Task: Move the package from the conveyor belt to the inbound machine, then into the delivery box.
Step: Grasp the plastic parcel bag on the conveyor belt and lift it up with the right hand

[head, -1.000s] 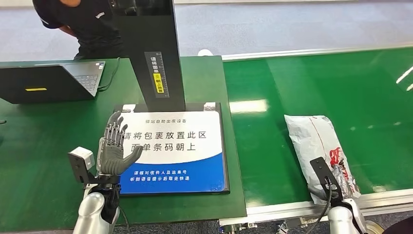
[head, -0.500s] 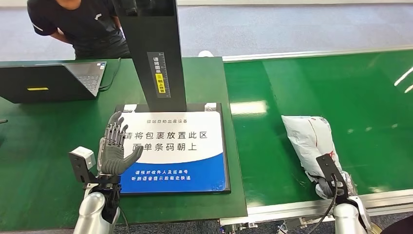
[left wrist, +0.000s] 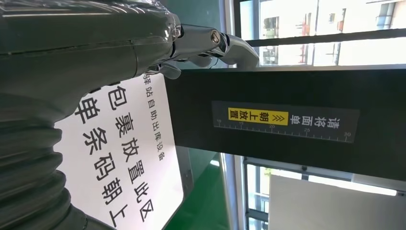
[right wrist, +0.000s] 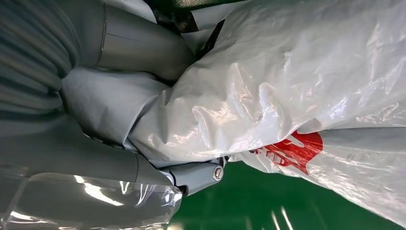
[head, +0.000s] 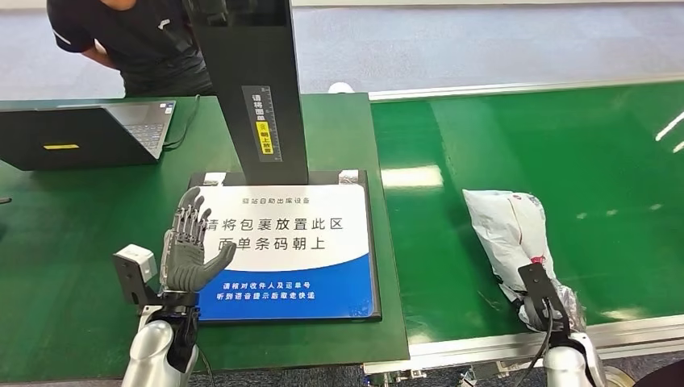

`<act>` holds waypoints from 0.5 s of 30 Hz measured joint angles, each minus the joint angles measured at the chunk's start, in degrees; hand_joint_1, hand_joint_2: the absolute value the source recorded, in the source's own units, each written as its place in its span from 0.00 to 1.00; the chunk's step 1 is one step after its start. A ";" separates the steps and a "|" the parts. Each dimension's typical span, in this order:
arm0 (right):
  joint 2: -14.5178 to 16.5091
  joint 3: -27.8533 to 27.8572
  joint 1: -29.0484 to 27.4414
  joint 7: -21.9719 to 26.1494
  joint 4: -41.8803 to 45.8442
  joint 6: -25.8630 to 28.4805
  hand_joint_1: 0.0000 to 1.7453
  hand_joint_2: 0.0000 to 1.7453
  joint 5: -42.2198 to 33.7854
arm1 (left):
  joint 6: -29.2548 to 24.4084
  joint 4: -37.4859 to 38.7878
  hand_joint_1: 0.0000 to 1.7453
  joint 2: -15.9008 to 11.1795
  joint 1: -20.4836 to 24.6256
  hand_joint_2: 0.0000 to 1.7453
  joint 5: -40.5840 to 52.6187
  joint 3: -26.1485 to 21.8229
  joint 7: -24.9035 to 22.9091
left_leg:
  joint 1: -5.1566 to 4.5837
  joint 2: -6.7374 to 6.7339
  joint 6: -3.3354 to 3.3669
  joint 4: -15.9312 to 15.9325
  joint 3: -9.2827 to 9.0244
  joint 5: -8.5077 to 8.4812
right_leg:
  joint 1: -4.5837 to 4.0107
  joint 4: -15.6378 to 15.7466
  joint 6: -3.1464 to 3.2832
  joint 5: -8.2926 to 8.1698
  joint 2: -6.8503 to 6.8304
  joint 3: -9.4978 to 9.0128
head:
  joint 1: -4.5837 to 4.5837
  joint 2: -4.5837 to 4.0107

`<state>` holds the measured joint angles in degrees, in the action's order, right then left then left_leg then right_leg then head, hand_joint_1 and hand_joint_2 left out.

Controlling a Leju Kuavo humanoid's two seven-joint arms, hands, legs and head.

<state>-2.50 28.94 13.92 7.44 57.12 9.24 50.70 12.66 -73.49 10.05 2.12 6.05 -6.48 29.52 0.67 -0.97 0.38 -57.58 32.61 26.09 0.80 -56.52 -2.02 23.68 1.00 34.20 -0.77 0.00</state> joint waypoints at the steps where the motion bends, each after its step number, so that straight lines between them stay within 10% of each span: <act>1: 0.71 -0.42 -1.01 1.29 1.57 2.56 1.00 1.00 0.53 | -0.02 -0.41 0.00 0.00 -0.33 1.00 -0.11 -0.03 0.14 | -0.01 0.02 -0.01 0.00 0.08 0.00 | 0.01 -0.04 0.00 0.01 -0.01 0.09 | 0.01 0.00; 15: 8.66 -6.18 -8.57 13.78 22.99 21.34 1.00 1.00 2.43 | 0.01 -2.34 0.00 -0.01 -1.54 1.00 -0.37 -0.15 1.48 | -0.04 0.13 -0.04 0.00 0.58 -0.01 | 0.06 -0.22 0.04 0.05 -0.05 0.66 | 0.01 0.00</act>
<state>6.16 22.76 5.35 21.23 80.11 30.59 53.13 12.67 -75.84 10.04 0.58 5.68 -6.62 31.00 0.63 -0.85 0.34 -57.57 33.19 26.08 0.86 -56.74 -1.98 23.73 0.96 34.85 -0.76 0.00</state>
